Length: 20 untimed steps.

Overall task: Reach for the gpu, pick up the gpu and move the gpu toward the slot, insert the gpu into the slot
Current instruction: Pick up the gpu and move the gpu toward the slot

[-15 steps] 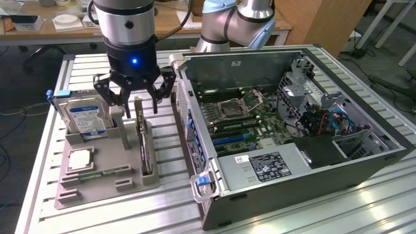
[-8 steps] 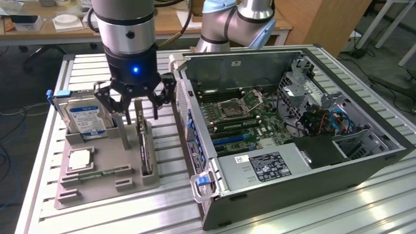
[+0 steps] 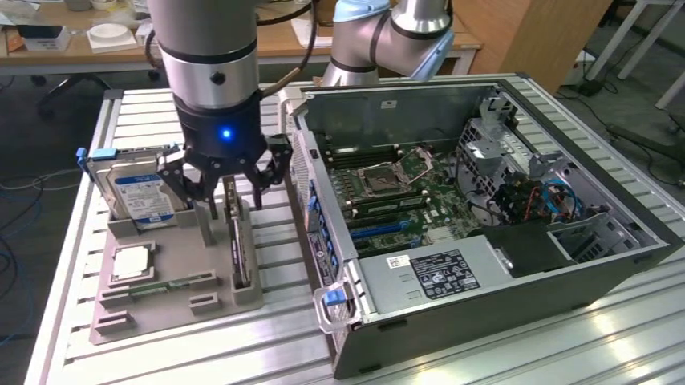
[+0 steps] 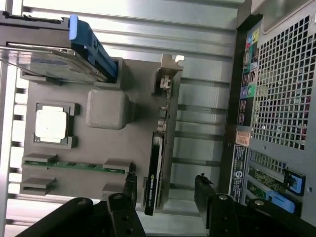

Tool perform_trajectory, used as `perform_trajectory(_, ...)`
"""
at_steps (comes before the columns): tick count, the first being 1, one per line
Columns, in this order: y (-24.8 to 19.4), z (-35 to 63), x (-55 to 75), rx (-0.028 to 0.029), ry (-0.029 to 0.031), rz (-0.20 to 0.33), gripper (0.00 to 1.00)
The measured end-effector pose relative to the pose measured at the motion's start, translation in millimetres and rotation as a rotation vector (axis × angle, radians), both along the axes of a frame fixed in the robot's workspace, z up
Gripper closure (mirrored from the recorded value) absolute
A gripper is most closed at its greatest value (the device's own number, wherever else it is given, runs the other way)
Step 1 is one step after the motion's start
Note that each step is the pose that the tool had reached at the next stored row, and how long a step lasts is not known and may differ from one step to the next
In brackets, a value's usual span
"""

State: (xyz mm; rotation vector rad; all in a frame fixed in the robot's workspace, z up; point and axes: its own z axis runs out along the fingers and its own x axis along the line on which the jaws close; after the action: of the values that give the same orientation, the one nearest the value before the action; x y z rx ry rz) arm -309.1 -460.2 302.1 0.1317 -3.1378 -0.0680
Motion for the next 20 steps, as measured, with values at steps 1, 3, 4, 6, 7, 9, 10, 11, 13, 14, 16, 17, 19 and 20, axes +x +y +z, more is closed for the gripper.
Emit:
perform_trajectory(1,-0.1,-1.8,-0.1,-0.0001,0.0002,0.000,0.41)
perform_trajectory(3,-0.1,-5.4,-0.1,-0.0001,0.0003,0.000,0.41)
perform_trajectory(4,-0.1,-7.2,-0.1,-0.0002,0.0003,0.000,0.41)
perform_trajectory(6,0.1,-10.8,-0.3,-0.0002,0.0003,-0.001,0.41)
perform_trajectory(7,0.1,-12.8,-0.7,-0.0002,0.0003,-0.001,0.41)
perform_trajectory(9,0.2,-16.3,-1.7,-0.0002,0.0003,-0.001,0.41)
perform_trajectory(10,0.2,-18.1,-2.3,-0.0002,0.0003,-0.001,0.41)
perform_trajectory(11,0.2,-19.8,-2.6,-0.0001,0.0002,-0.001,0.41)
perform_trajectory(13,0.2,-22.3,-3.4,-0.0002,0.0003,-0.001,0.41)
perform_trajectory(14,0.2,-23.3,-3.6,-0.0001,0.0002,-0.003,0.41)
perform_trajectory(16,0.3,-24.4,-4.5,-0.0004,0.0004,-0.025,0.41)
perform_trajectory(17,0.4,-25.2,-4.9,-0.0003,0.0003,-0.036,0.41)
perform_trajectory(19,0.5,-26.7,-5.7,-0.0002,0.0002,-0.052,0.41)
perform_trajectory(20,0.6,-27.8,-5.7,-0.0001,0.0001,-0.054,0.41)
